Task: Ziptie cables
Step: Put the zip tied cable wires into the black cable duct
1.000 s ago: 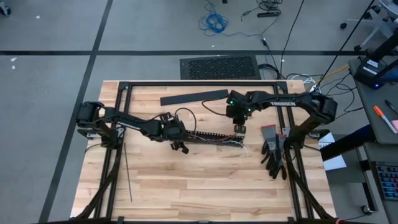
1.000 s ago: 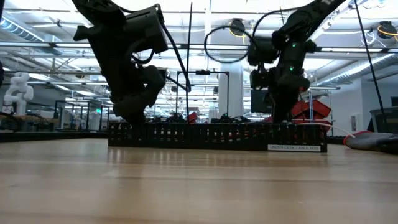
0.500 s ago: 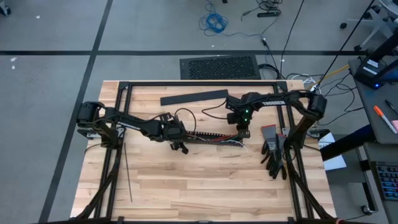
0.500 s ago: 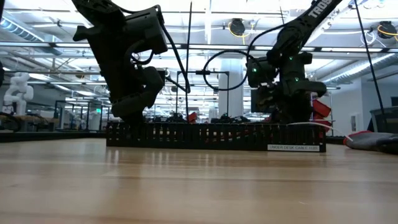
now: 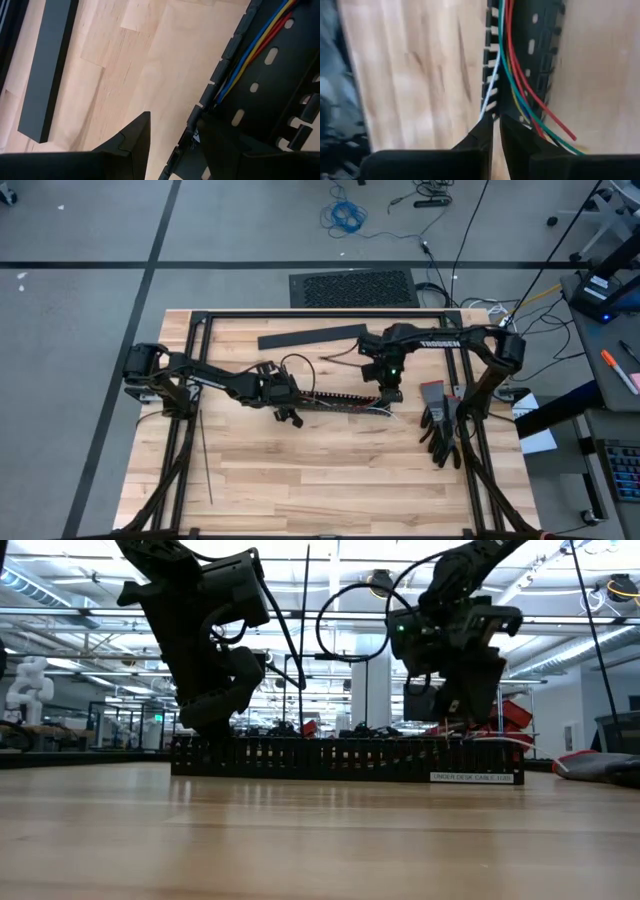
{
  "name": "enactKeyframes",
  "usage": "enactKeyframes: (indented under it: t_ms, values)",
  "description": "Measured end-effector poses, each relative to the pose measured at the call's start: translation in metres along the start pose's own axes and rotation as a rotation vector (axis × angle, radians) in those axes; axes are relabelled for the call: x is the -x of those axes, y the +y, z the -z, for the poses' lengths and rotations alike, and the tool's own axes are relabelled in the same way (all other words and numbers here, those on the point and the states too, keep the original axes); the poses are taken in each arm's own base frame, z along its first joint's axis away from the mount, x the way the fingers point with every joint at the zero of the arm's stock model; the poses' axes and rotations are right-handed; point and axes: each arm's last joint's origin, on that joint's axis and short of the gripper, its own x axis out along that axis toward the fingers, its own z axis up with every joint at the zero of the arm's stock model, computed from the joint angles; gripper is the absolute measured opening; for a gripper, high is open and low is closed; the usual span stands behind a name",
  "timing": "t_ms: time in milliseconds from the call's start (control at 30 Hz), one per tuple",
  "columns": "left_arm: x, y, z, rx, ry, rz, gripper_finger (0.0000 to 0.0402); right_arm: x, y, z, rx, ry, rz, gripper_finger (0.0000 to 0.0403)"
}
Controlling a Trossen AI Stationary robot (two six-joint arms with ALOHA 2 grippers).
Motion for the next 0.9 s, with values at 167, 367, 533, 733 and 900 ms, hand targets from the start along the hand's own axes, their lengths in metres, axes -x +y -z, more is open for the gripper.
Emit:
enactKeyframes:
  t_ms: [167,367,533,733,900]
  values:
    - [0.000,0.001,-0.001,0.003,-0.003,0.000,0.0161,-0.005,0.003,-0.006,0.039,0.009,0.121,0.0020]
    - [0.000,0.000,0.000,-0.002,-0.004,0.000,0.0161,0.000,-0.006,-0.016,0.103,-0.095,0.199,0.0008]
    - [-0.001,0.000,-0.001,-0.003,-0.004,0.000,0.0161,0.006,-0.017,-0.020,0.115,-0.167,0.254,0.0006]
    - [-0.001,0.000,-0.001,-0.001,-0.005,0.000,0.0161,-0.002,-0.035,-0.020,0.064,-0.129,0.260,0.0005]
    - [-0.001,0.000,-0.001,0.004,-0.005,-0.001,0.0161,-0.013,-0.041,-0.017,0.025,-0.056,0.232,0.0005]
